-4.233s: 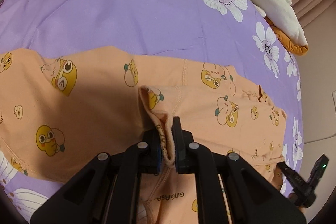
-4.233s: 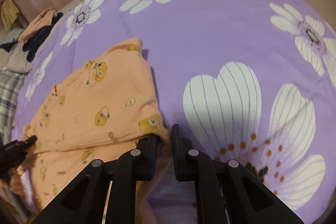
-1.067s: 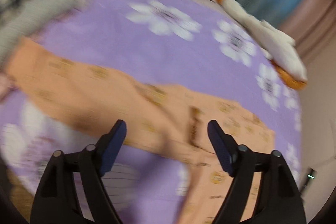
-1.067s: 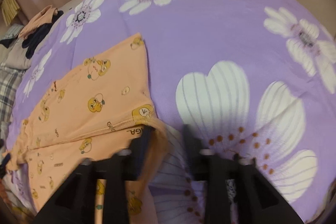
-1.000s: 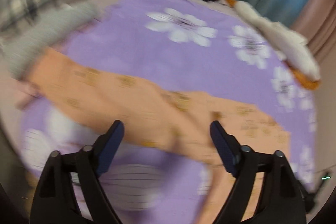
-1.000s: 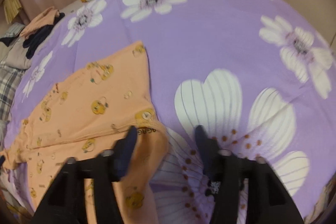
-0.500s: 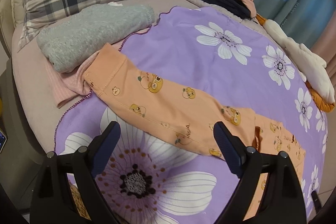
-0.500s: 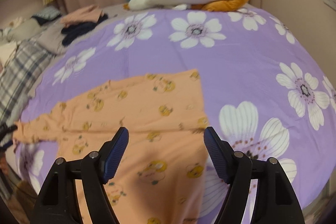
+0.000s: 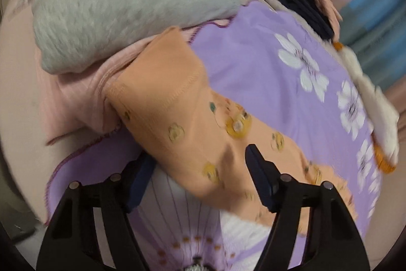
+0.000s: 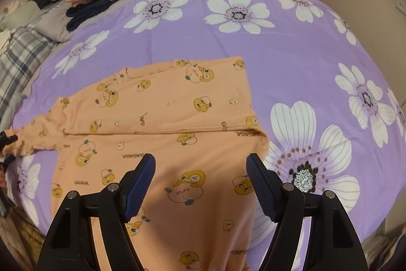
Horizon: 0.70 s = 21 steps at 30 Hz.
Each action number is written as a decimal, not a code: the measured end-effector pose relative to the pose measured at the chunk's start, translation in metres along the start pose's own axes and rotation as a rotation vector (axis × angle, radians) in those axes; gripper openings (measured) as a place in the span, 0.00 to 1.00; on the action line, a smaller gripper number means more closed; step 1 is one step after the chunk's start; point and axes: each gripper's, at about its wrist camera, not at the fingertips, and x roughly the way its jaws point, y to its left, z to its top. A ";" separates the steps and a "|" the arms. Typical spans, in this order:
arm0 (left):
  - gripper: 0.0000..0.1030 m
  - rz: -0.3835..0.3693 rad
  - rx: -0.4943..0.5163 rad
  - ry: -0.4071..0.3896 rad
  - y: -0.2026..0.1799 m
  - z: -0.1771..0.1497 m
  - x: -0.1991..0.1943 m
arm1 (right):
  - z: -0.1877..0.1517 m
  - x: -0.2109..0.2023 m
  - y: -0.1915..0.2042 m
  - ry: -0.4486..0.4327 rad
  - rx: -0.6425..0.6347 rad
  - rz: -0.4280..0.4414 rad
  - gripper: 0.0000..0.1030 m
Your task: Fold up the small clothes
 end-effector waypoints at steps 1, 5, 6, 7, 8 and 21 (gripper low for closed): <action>0.68 -0.037 -0.029 -0.015 0.004 0.004 0.001 | 0.000 0.000 0.002 0.002 -0.006 0.001 0.71; 0.36 -0.109 -0.120 -0.022 0.015 0.013 0.004 | 0.001 0.004 0.007 0.015 -0.008 0.015 0.71; 0.30 -0.122 -0.138 -0.015 0.017 0.014 0.007 | 0.001 0.005 0.009 0.015 -0.010 0.015 0.71; 0.21 -0.119 -0.143 -0.011 0.017 0.015 0.007 | 0.001 0.005 0.010 0.015 -0.014 0.016 0.71; 0.13 -0.109 -0.147 -0.008 0.017 0.014 0.008 | 0.001 0.005 0.011 0.014 -0.016 0.019 0.71; 0.03 -0.174 0.056 -0.101 -0.064 0.009 -0.040 | 0.001 -0.002 0.003 -0.007 0.018 0.057 0.71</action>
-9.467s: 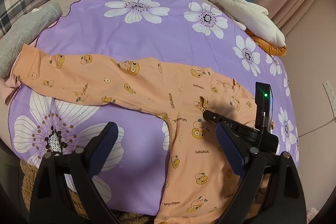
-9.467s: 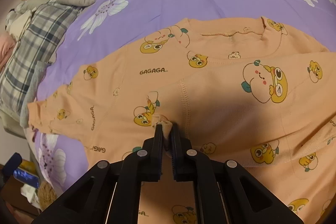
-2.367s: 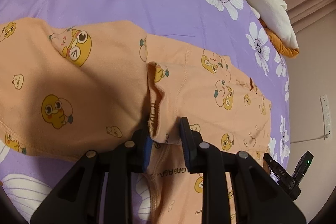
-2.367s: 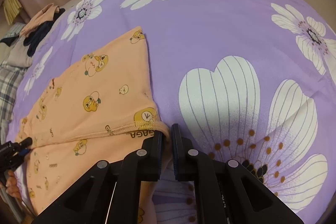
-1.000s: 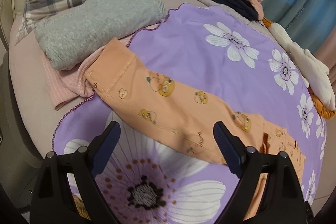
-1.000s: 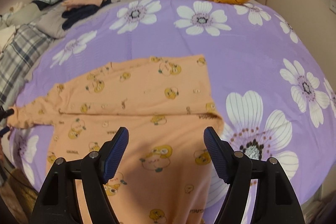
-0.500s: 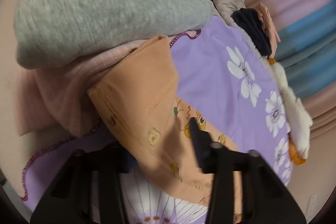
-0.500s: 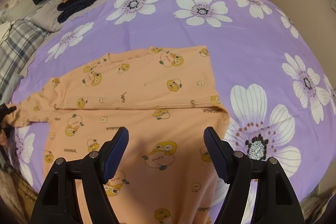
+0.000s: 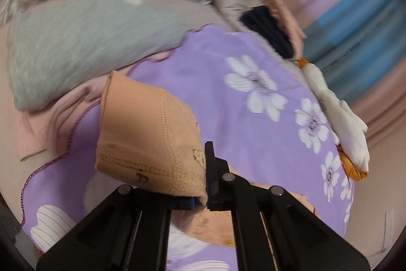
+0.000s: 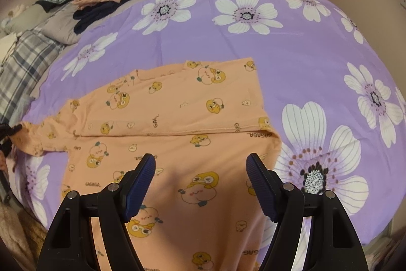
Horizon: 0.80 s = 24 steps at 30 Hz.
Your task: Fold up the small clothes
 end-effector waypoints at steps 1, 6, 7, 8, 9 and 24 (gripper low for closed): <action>0.03 -0.008 0.028 -0.005 -0.010 -0.001 -0.003 | 0.000 -0.001 -0.001 -0.002 0.004 -0.002 0.71; 0.03 -0.043 0.125 -0.021 -0.056 -0.008 -0.016 | -0.001 -0.007 -0.010 -0.017 0.028 0.005 0.71; 0.03 -0.039 0.140 -0.019 -0.062 -0.009 -0.017 | -0.001 -0.008 -0.011 -0.021 0.031 0.004 0.71; 0.03 -0.036 0.159 -0.017 -0.069 -0.011 -0.017 | -0.001 -0.009 -0.013 -0.027 0.036 0.001 0.71; 0.03 -0.038 0.184 -0.015 -0.079 -0.014 -0.018 | -0.001 -0.011 -0.014 -0.033 0.041 0.001 0.71; 0.03 -0.188 0.387 0.085 -0.173 -0.066 -0.016 | -0.008 -0.021 -0.043 -0.054 0.112 0.011 0.71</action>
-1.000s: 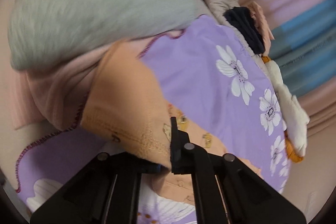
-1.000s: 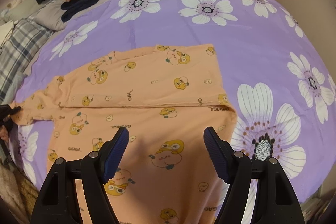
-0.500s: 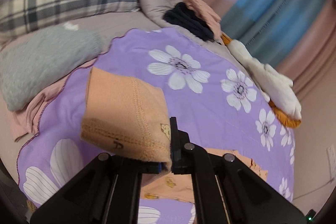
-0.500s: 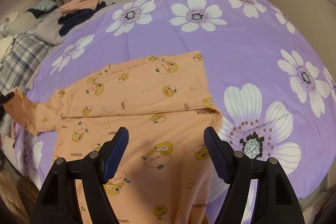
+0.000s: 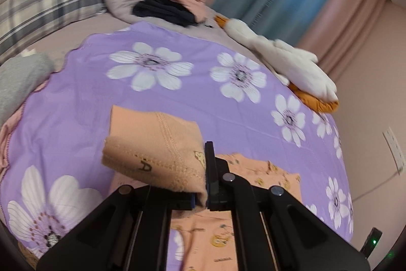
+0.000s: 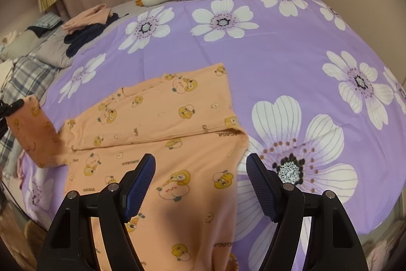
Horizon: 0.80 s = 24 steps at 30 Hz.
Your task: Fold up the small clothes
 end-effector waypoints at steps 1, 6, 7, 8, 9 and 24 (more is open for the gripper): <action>0.03 -0.004 0.014 0.009 -0.006 -0.003 0.003 | -0.001 0.000 -0.001 0.000 0.002 0.000 0.71; 0.03 -0.030 0.067 0.070 -0.033 -0.019 0.025 | -0.003 -0.001 -0.009 0.001 0.021 -0.002 0.71; 0.03 -0.036 0.070 0.081 -0.036 -0.022 0.029 | -0.003 -0.001 -0.011 0.001 0.026 -0.003 0.71; 0.03 -0.038 0.076 0.092 -0.039 -0.025 0.032 | -0.004 -0.001 -0.013 0.001 0.029 -0.003 0.71; 0.03 -0.039 0.089 0.106 -0.044 -0.030 0.038 | -0.004 -0.001 -0.015 0.001 0.033 -0.004 0.71; 0.03 0.013 0.125 0.357 -0.059 -0.099 0.128 | -0.006 0.005 -0.030 0.026 0.065 0.008 0.71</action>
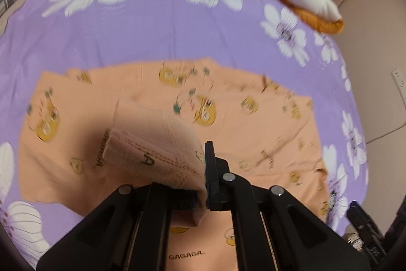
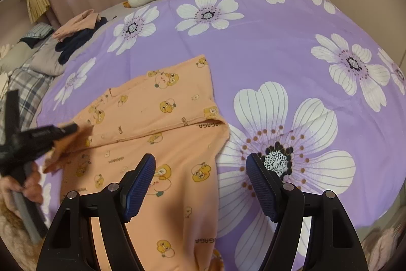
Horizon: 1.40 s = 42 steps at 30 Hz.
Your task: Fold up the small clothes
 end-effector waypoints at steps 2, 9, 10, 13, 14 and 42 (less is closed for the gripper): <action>0.04 0.013 -0.012 0.043 0.004 -0.004 0.015 | 0.000 0.001 0.000 0.005 0.001 -0.001 0.71; 0.07 0.032 0.045 0.044 -0.001 -0.006 0.014 | -0.001 0.007 0.002 0.031 0.002 0.014 0.71; 0.14 0.024 0.050 0.043 -0.002 -0.006 0.010 | -0.001 0.008 0.003 0.034 0.000 0.014 0.71; 0.48 -0.038 0.046 0.021 -0.003 -0.007 -0.013 | 0.002 0.009 0.009 0.037 -0.018 0.013 0.71; 0.54 -0.047 0.042 0.005 -0.001 -0.007 -0.021 | 0.003 0.009 0.012 0.039 -0.029 0.016 0.71; 0.65 0.281 -0.315 -0.133 0.167 -0.061 -0.139 | 0.002 0.089 0.246 0.228 -0.607 0.276 0.52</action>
